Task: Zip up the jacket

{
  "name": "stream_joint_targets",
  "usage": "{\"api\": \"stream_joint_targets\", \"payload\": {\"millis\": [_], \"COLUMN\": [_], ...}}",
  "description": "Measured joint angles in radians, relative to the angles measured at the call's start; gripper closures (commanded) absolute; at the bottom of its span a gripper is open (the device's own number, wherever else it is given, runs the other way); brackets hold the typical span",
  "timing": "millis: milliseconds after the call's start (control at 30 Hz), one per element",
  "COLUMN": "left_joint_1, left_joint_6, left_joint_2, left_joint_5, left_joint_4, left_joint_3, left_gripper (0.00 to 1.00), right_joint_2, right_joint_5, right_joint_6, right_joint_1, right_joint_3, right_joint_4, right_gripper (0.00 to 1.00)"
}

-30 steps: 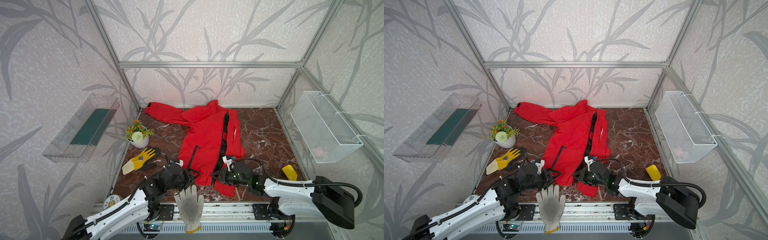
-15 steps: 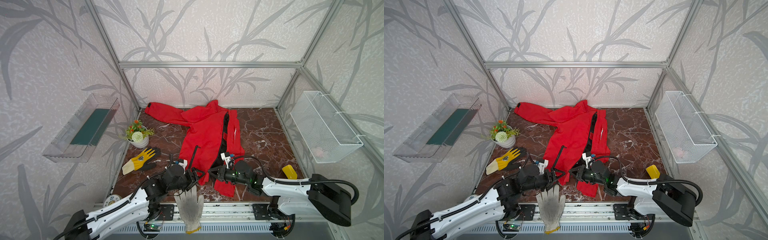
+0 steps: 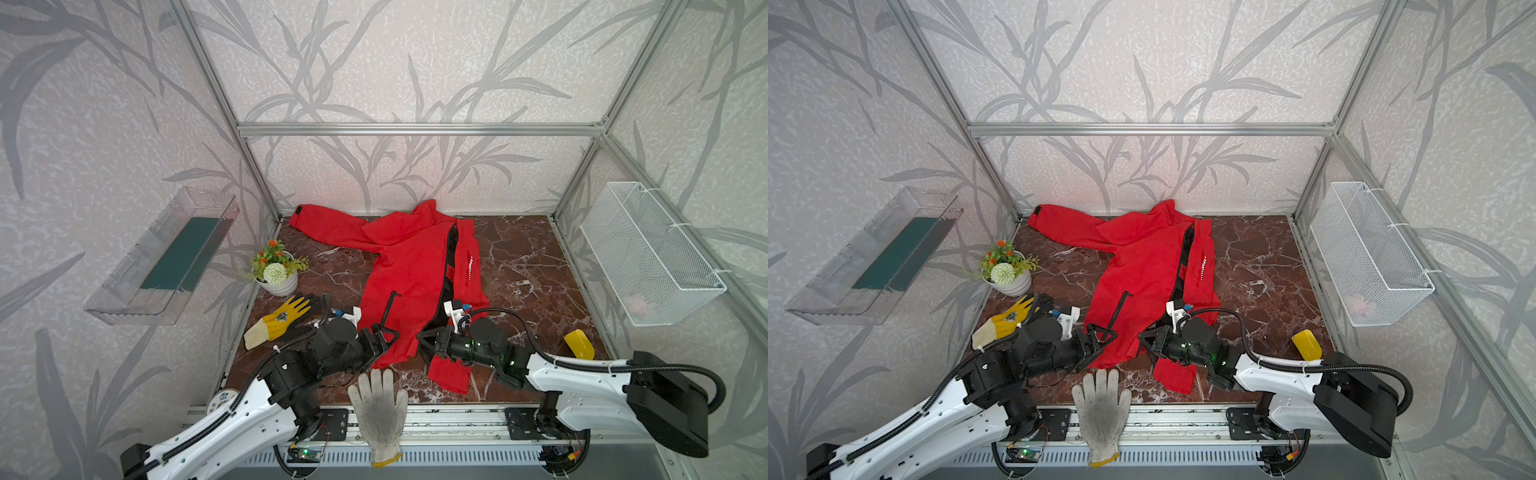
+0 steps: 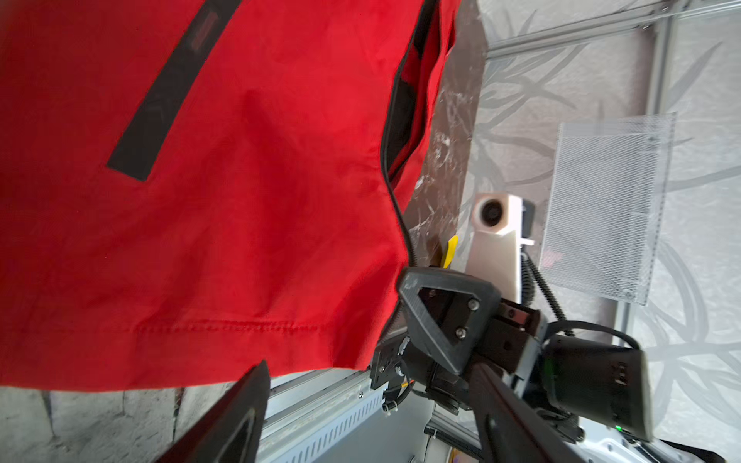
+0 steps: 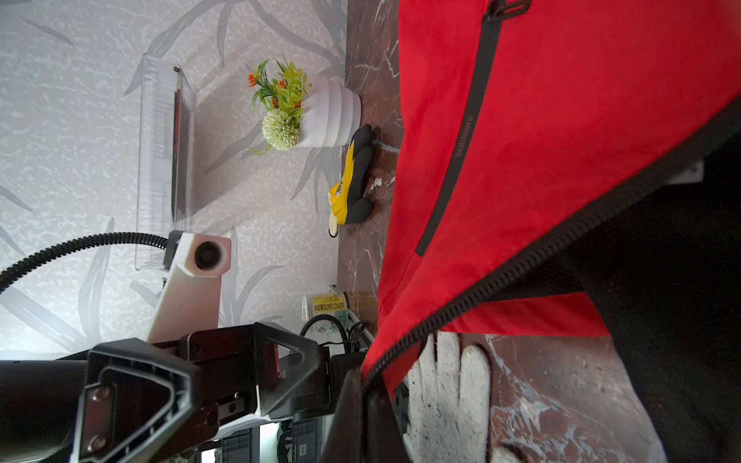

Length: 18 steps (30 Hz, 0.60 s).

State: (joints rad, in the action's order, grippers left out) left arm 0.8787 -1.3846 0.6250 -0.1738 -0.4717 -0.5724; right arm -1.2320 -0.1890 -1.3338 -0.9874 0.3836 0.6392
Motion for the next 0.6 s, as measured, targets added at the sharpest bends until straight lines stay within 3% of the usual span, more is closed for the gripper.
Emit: {"api": "stream_joint_targets", "payload": {"millis": [233,433,600], "left_joint_1": [0.023,0.127,0.169], "left_joint_6": [-0.036,-0.108,-0.143], "left_joint_2": [-0.047,-0.114,-0.043], "left_joint_5": [-0.008,0.05,0.064], "left_joint_4": [0.055,0.159,0.298], "left_joint_3": [-0.008,0.078,0.112], "left_gripper": [0.18,0.18,0.17], "right_joint_2": [-0.178,-0.252,-0.275], "right_joint_5": [-0.007,-0.048,-0.056], "right_joint_6": [-0.001,-0.001,-0.009], "right_joint_1": [0.0,0.001,0.001], "right_joint_3": [0.093,0.145,0.153], "right_joint_4": [0.127,0.204,0.257], "right_gripper": [1.0,1.0,1.0]}}
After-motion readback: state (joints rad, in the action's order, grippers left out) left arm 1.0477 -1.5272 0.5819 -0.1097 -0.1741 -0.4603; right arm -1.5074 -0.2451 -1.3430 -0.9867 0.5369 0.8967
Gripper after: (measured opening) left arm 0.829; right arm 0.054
